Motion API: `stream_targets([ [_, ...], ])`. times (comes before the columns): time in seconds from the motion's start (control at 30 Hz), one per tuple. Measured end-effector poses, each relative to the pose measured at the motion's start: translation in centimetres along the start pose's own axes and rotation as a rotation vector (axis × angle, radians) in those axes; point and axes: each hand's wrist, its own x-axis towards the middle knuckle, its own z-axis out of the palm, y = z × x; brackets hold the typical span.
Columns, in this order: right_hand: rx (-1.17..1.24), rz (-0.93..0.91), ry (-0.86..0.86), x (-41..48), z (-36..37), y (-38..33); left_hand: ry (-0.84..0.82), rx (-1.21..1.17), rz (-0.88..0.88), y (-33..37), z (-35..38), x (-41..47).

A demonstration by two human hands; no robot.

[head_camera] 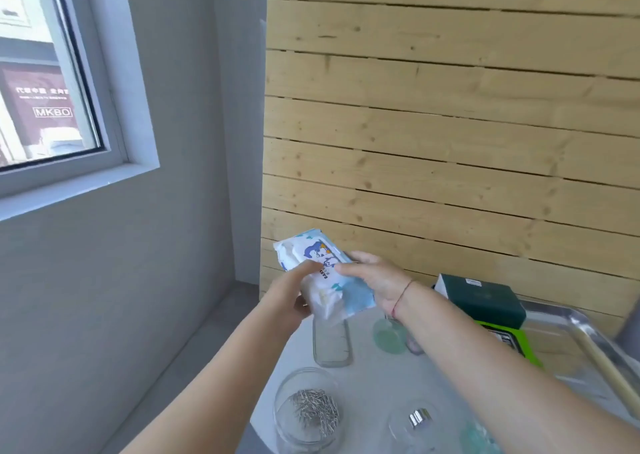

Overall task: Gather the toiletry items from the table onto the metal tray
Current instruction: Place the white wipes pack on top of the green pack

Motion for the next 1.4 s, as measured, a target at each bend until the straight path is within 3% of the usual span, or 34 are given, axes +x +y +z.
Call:
stream_targets([
  [0.13, 0.094, 0.145, 0.139, -2.6, -5.6, -0.7, -0.093, -0.152, -0.001, -1.2, 6.2, -0.2],
  [0.27, 0.351, 0.089, 0.263, -5.9, -12.1, -0.4, -0.212, -0.153, -0.03, -4.1, 13.1, -0.4],
  [0.4, 0.372, 0.034, 0.503, -7.5, -19.0, 1.6, -0.093, -0.163, -0.053, -6.9, 17.4, 0.4],
  [0.57, 0.326, 0.078, 0.704, -7.8, -25.5, 5.9, -0.039, 0.149, -0.164, -10.2, 21.0, 1.0],
  [0.7, 0.236, 0.126, 0.743, -4.5, -29.2, 9.9, -0.044, 0.198, -0.235, -12.0, 22.3, 1.9],
  [0.83, 0.176, 0.243, 0.694, -7.2, -25.9, 7.0, 0.013, 0.277, -0.276, -13.0, 22.3, 2.9],
  [1.13, 0.157, 0.301, 0.613, -5.5, -27.2, 9.0, -0.116, 0.63, -0.173, -14.0, 23.5, 3.5],
  [1.4, 0.068, 0.315, 0.645, -4.7, -27.4, 10.0, -0.149, 0.972, -0.113, -15.0, 22.8, 3.7],
])
